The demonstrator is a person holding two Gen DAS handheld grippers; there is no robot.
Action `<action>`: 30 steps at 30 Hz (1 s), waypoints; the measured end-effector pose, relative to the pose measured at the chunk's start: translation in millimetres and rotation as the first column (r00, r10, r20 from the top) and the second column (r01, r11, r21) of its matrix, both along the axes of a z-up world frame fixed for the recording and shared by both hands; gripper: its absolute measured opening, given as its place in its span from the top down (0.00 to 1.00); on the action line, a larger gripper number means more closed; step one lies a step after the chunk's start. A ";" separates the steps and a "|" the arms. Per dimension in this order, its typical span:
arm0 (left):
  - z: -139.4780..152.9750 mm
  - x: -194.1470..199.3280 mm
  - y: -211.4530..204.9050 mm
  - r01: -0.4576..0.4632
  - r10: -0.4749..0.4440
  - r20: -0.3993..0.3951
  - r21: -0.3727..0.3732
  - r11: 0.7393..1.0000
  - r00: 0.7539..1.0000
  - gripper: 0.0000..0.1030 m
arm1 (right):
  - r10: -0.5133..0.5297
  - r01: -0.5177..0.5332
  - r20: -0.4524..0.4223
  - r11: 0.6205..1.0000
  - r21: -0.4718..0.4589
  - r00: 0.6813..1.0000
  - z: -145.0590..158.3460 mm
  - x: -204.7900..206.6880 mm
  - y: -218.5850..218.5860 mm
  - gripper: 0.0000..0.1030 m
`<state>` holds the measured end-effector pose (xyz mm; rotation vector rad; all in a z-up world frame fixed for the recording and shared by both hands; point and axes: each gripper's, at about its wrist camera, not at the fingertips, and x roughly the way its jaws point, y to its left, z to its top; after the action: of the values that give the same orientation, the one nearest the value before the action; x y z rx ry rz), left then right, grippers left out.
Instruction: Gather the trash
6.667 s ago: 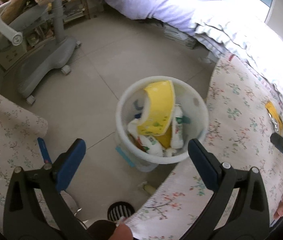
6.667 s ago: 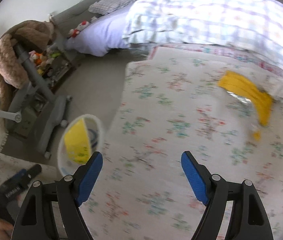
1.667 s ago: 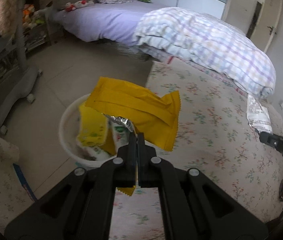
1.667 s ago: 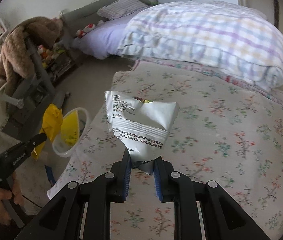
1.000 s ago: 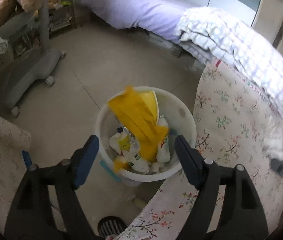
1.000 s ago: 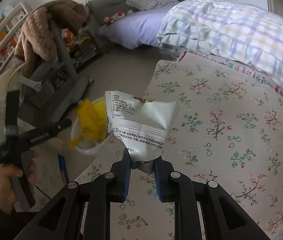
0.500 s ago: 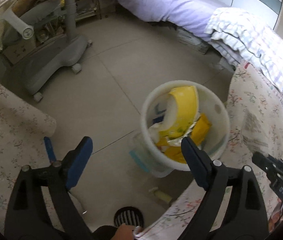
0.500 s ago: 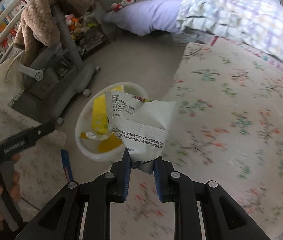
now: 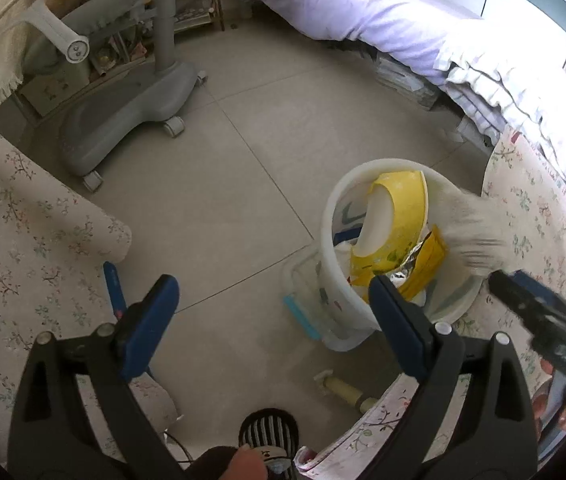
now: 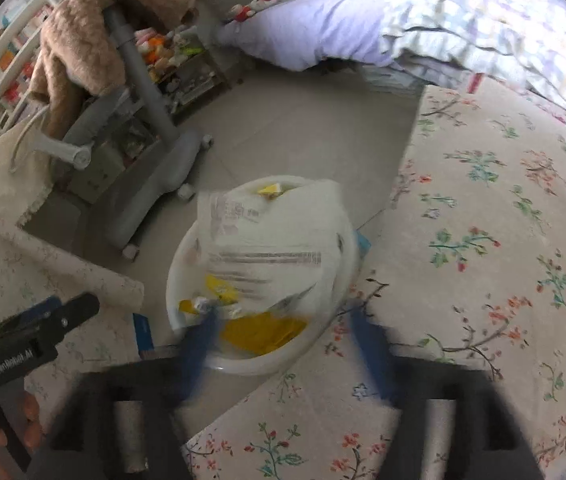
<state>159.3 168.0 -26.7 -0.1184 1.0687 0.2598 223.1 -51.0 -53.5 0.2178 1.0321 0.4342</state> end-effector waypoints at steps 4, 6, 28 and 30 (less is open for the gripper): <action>0.5 -1.0 -3.9 0.013 -0.013 -0.003 0.008 1.000 1.000 0.07 | -0.026 0.026 0.009 1.000 0.006 1.000 3.8 -5.2 -14.8 0.20; 1.5 -2.3 -8.2 0.019 -0.019 -0.001 0.009 1.000 1.000 0.07 | -0.041 0.041 0.004 0.999 -0.001 0.999 4.6 -8.6 -25.2 0.20; 24.1 -46.6 -109.1 0.198 -0.196 0.040 -0.056 0.979 0.980 0.01 | -0.152 0.155 0.031 0.973 -0.169 0.988 47.8 -110.4 -137.1 0.18; 29.1 -55.7 -123.8 0.230 -0.227 0.057 -0.049 0.972 0.972 0.01 | -0.169 0.172 0.032 0.967 -0.185 0.985 51.4 -124.1 -147.2 0.18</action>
<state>103.7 44.2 2.4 -0.0507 1.0290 0.0189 98.9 -198.2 -2.1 0.1328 1.0229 0.1806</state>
